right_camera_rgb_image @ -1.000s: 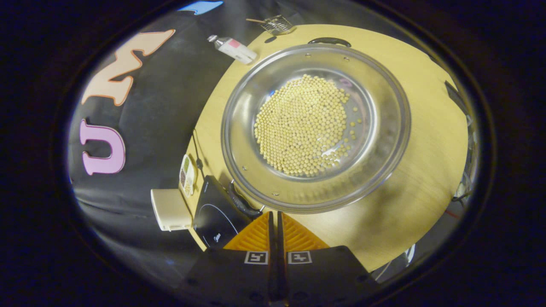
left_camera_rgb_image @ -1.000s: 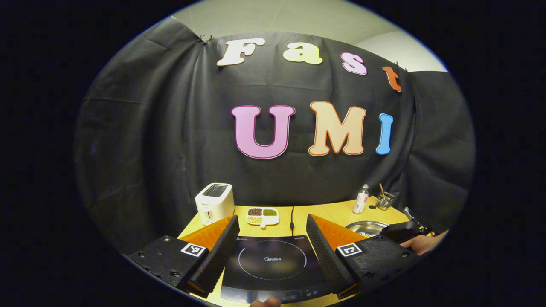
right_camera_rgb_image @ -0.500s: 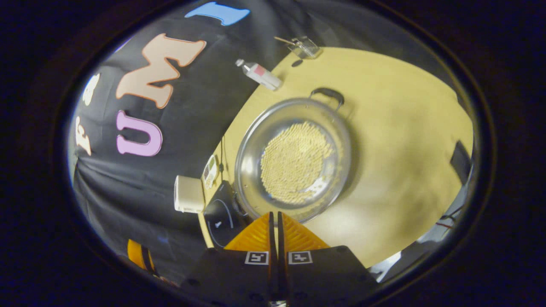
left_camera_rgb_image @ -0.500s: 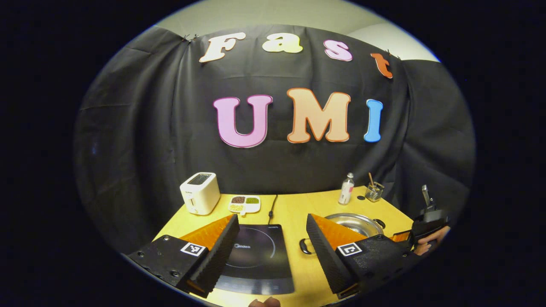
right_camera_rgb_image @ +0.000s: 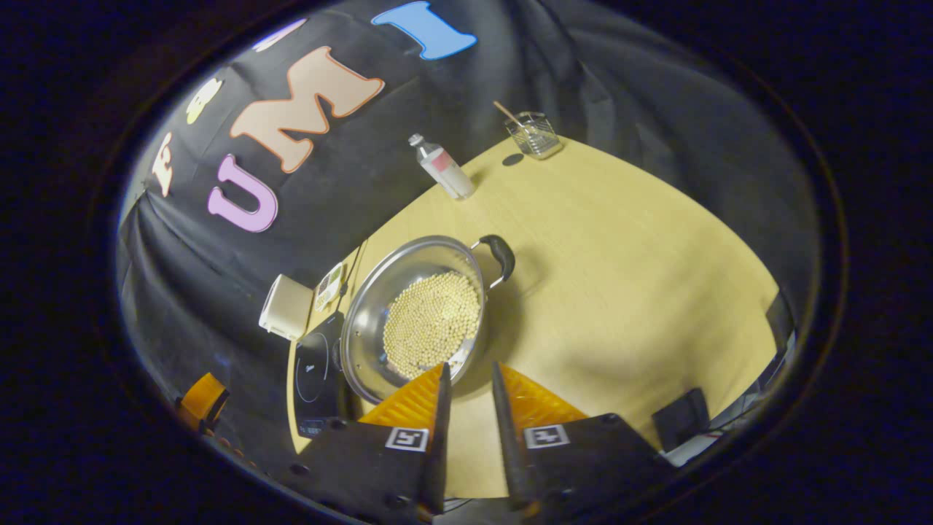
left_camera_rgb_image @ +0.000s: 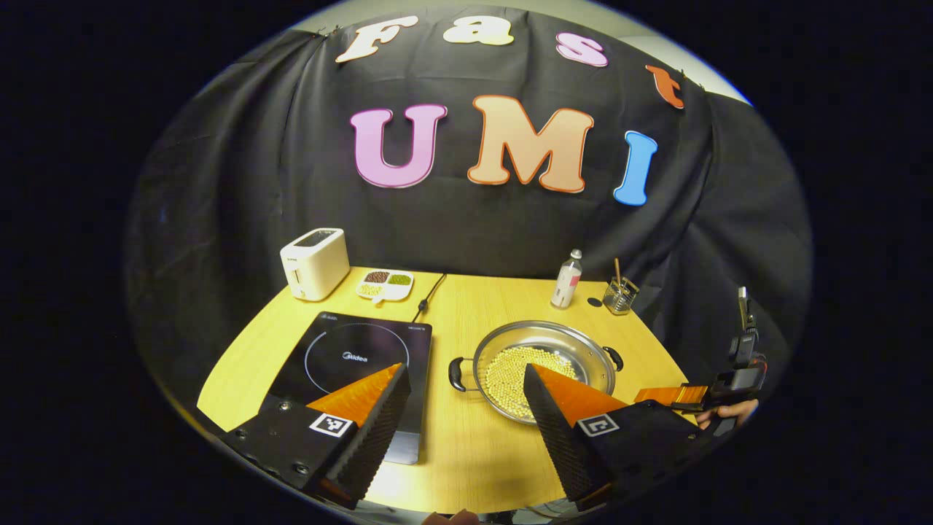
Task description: First push the handle of the pot to place it horizontally, then grasp the pot with both hands and set it on the induction cooktop.
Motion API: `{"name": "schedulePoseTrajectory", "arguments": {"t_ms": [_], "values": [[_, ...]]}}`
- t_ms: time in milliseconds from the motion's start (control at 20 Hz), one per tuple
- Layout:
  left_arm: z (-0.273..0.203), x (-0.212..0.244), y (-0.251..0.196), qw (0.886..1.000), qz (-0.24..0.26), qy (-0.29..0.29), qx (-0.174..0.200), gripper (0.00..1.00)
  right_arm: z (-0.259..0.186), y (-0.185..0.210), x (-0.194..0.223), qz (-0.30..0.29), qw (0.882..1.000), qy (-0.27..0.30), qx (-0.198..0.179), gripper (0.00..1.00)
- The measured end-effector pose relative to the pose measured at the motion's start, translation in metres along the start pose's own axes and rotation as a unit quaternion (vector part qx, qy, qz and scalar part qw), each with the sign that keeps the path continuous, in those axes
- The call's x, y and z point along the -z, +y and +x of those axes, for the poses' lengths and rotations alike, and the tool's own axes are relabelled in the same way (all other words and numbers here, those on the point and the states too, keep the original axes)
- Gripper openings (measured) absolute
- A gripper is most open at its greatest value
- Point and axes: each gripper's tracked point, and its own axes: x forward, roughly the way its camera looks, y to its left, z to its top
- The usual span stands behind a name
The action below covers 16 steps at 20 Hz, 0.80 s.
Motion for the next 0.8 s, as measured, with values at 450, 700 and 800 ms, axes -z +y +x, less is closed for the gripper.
{"name": "schedulePoseTrajectory", "arguments": {"t_ms": [450, 700, 800], "values": [[0.081, 0.04, -0.004, 0.995, -0.029, 0.089, 0.035, 0.98, 0.046, -0.02, -0.044, -0.104, 0.992, -0.026, 0.067, 0.7], [0.135, 0.068, 0.017, 0.988, -0.061, 0.142, 0.023, 0.98, 0.076, -0.019, -0.058, -0.106, 0.99, -0.02, 0.096, 0.8], [0.152, 0.075, 0.012, 0.985, -0.067, 0.157, 0.035, 0.98, 0.085, -0.012, -0.061, -0.103, 0.99, -0.016, 0.099, 0.8]]}}
